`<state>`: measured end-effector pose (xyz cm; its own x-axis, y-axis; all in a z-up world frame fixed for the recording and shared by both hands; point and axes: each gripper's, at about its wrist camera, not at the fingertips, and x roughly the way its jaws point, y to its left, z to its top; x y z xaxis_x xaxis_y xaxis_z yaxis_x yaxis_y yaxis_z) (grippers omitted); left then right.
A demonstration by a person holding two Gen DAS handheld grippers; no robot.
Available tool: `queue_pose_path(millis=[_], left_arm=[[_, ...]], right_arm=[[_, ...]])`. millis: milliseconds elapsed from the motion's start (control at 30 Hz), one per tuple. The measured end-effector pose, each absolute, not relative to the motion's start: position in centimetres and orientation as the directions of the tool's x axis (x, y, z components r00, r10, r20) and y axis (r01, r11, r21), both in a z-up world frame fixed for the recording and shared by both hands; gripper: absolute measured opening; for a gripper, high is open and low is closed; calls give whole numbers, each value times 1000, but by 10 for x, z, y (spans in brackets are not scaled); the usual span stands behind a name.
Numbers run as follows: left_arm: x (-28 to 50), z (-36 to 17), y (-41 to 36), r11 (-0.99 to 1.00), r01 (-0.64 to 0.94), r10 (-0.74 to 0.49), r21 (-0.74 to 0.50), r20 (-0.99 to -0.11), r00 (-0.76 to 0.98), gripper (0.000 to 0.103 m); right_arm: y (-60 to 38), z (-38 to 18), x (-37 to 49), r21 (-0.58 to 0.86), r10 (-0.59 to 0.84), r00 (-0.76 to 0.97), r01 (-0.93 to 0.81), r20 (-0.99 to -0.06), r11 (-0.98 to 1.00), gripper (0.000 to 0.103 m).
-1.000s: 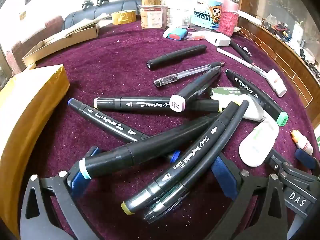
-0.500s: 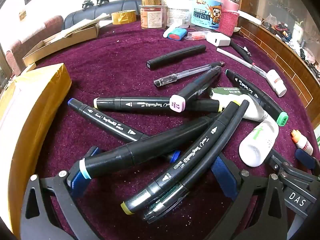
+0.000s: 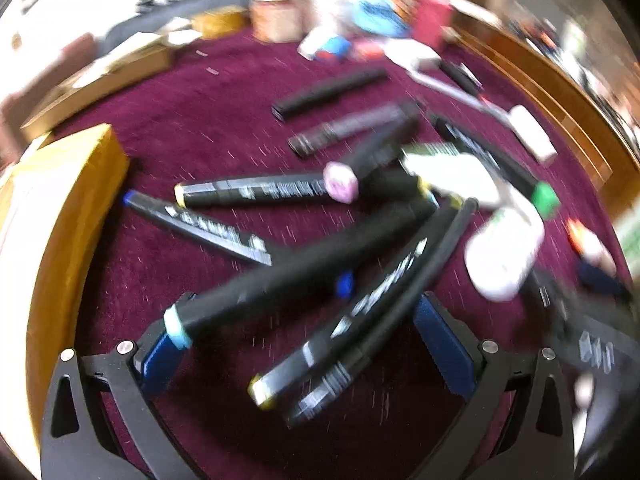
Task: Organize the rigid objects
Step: 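Close the left gripper on two black markers and lift them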
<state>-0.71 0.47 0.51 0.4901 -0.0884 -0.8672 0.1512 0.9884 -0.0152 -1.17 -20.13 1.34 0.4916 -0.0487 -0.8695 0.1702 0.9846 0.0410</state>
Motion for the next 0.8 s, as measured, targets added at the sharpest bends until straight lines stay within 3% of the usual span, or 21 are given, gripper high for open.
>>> queue_pose_path(millis=[133,400,500,600,633,733,800], left_arm=[[-27,6,11,967,252,-165,-37,-844,510,103],[-37,7,0,969,242,-89,55,-834,544,103],[-35,7,11,967,253,-147,-17,-852,502,103],[-45,19,36,958,251,-248,-136,-832,496,97],[-50,26,43,953,260,-274,-157,-812,515,97],[-57,44,56,957,275,-244,-88,-754,610,97],[-53,47,58,956,283,-238,-70,-749,618,97]], right_arm=[[-200,13,-11,39,-44,489,159,-871,987,102],[-198,13,-11,26,-71,507,183,-859,983,101],[-199,19,-24,29,-78,493,207,-867,978,95],[-193,45,-63,33,-81,613,172,-786,985,92],[-192,60,-81,43,-83,693,163,-716,986,92],[-199,78,-95,93,-74,808,157,-585,983,93],[-206,77,-76,150,-47,789,174,-613,973,93]])
